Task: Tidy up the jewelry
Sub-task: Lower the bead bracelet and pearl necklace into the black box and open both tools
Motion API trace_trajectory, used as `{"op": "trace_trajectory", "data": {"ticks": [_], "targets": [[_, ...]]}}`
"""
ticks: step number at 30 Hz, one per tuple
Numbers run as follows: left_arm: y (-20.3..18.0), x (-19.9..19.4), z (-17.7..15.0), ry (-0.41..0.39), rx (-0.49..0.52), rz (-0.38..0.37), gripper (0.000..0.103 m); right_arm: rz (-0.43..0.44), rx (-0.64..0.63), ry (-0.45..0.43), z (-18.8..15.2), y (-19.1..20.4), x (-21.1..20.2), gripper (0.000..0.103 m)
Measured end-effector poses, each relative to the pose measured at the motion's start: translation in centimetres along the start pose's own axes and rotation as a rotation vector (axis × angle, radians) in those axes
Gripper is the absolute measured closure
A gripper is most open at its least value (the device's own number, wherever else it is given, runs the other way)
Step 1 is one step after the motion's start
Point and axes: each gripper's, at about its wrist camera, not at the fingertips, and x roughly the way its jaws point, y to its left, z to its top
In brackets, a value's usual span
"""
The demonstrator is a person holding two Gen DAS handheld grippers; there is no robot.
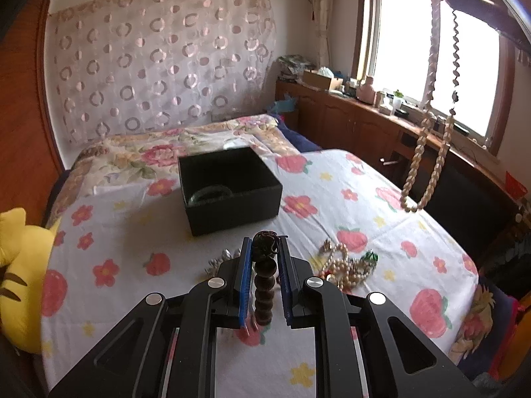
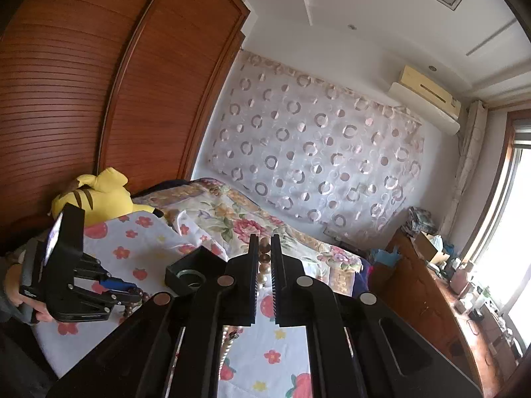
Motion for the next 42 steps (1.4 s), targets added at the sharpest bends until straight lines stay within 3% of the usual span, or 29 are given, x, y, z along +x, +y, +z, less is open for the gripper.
{"op": "trace_trajectory", "data": {"ticks": [12,20,26,31,33,35,42], "targets": [[0.9,-2.0,7.3,-0.112,0.015,0.021,0.089,0.019,-0.010,0.032,2.4,1.2,6.6,0.095],[3.2,1.9,10.3,-0.096,-0.007,0.051,0.089,0.028,0.005,0.051,4.4,1.3,11.7,0.095],[5.2,6.6,10.2,-0.043,-0.044,0.047,0.089,0.063,0.046,0.084,4.4,1.4,15.4,0.095],[6.7,9.4,8.4,-0.003,-0.082,0.059,0.088,0.118,0.115,0.146,1.8,1.8,18.4,0.095],[7.0,9.8,7.5,0.011,-0.093,0.060,0.086,0.135,0.130,0.177,0.3,2.3,19.5,0.095],[7.3,9.8,6.7,0.019,-0.097,0.064,0.075,0.159,0.159,0.216,-1.7,2.9,20.8,0.095],[6.7,7.6,4.5,0.005,-0.063,0.099,0.065,0.231,0.208,0.317,-5.9,5.1,24.3,0.095]]}}
